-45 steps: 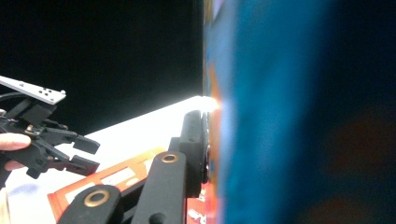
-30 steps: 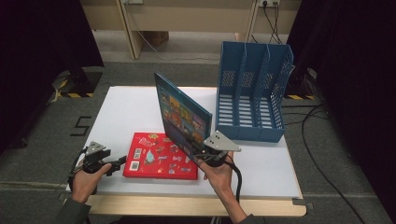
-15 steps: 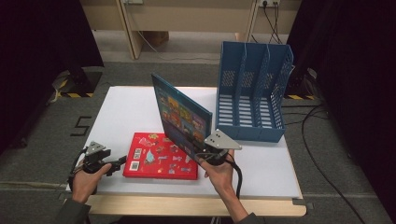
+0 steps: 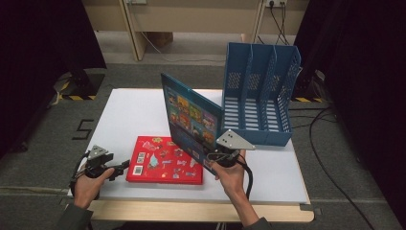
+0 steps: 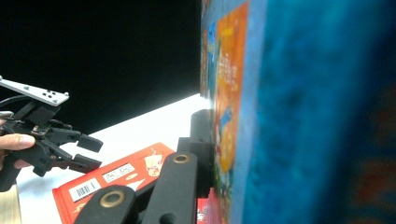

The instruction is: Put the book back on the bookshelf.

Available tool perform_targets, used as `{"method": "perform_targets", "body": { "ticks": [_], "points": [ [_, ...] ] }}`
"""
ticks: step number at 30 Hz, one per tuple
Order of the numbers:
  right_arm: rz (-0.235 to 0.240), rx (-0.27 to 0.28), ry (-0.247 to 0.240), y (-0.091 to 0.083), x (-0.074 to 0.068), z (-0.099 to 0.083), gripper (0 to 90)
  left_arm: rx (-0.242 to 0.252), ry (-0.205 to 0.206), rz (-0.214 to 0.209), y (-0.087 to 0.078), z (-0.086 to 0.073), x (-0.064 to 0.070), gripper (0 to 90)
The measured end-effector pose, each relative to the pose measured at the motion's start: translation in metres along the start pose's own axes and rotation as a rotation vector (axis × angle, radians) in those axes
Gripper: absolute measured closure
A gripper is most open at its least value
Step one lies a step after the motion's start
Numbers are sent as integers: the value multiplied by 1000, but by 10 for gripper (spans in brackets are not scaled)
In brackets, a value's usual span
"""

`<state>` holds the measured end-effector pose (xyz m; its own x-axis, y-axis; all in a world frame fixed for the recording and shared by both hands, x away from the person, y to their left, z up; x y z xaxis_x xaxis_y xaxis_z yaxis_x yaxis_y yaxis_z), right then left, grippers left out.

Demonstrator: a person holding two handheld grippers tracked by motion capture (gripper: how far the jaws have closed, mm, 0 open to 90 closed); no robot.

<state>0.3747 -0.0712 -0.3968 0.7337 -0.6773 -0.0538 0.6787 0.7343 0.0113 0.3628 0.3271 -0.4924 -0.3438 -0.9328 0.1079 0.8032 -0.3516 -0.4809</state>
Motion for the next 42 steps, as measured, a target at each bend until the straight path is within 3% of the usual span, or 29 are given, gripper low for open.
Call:
{"method": "perform_targets", "body": {
  "ticks": [6, 17, 26, 33, 42],
  "points": [
    [-3, -10, -3, -2, 0, 4, 822, 1, -1, -3, 0, 0, 0, 225],
    [-31, 11, 8, -5, 3, 7, 824, 1, -1, -1, 0, 0, 0, 224],
    [-27, 36, 13, -9, 4, 14, 824, -3, 1, -1, 0, 0, 0, 224],
    [-47, 73, 25, -18, 9, 27, 824, -4, 2, 0, 0, -1, -1, 224],
    [-111, 134, 23, -40, 24, 51, 823, -5, 5, 6, 0, 0, -2, 223]
  ]
}}
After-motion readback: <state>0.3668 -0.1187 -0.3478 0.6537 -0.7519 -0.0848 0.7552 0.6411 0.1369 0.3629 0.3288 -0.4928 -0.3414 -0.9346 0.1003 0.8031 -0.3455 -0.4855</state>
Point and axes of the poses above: each handheld gripper's, and its own axes: y roughly forward along the jaws, z roughly out of its top, x roughly to its right, the point moved 1 cm from there along y, roughly forward along the jaws, and after that the axes turned 9 degrees about x, right-handed, at the moved point
